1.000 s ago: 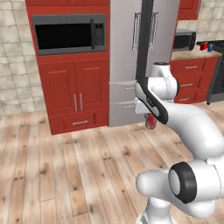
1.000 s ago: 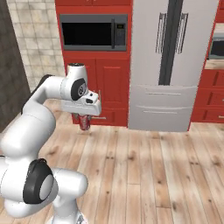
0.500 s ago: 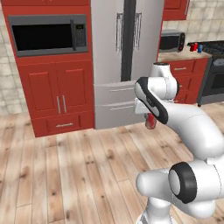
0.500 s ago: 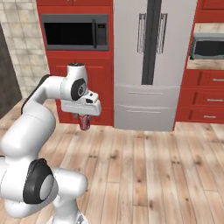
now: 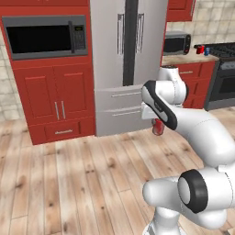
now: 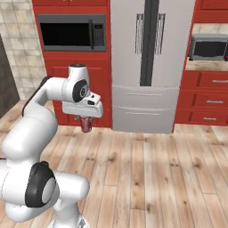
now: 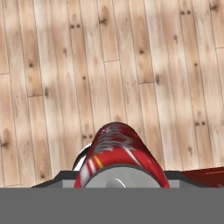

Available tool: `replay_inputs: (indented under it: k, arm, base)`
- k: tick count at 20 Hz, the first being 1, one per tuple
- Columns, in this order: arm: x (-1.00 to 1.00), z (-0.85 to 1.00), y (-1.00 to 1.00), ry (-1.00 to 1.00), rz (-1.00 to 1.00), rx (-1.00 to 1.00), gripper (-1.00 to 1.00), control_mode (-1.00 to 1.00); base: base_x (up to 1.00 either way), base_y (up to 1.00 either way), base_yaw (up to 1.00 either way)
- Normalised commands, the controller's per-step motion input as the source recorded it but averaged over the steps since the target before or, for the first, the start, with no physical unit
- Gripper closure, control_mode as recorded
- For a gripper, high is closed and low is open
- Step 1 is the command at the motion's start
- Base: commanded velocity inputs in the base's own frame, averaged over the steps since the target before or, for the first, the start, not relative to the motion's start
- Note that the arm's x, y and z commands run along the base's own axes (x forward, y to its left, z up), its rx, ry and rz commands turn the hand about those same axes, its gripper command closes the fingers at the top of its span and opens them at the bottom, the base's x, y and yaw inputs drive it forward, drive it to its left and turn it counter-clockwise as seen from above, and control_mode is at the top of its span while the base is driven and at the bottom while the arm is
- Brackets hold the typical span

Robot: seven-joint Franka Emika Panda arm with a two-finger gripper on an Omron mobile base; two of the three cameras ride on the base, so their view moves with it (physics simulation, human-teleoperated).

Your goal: Four empty soda cans are scattered around the kitchen. Gather all the cans and cluster them next to the stove for recycling.

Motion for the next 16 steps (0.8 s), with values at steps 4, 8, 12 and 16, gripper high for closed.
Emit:
replay_inputs:
  k: [4, 8, 12, 16]
  arm:
    - [0.0, 0.0, 0.0, 0.0, 0.0, 0.0, 1.0, 1.0]
    - [0.0, 0.0, 0.0, 0.0, 0.0, 0.0, 1.0, 1.0]
    - [0.0, 0.0, 0.0, 0.0, 0.0, 0.0, 1.0, 1.0]
    - [0.0, 0.0, 0.0, 0.0, 0.0, 0.0, 1.0, 1.0]
  base:
    - [0.06, -0.61, 0.01]
    - [0.24, -0.27, 0.06]
    - [0.61, -0.09, 0.01]
    - [0.78, -0.02, 0.0]
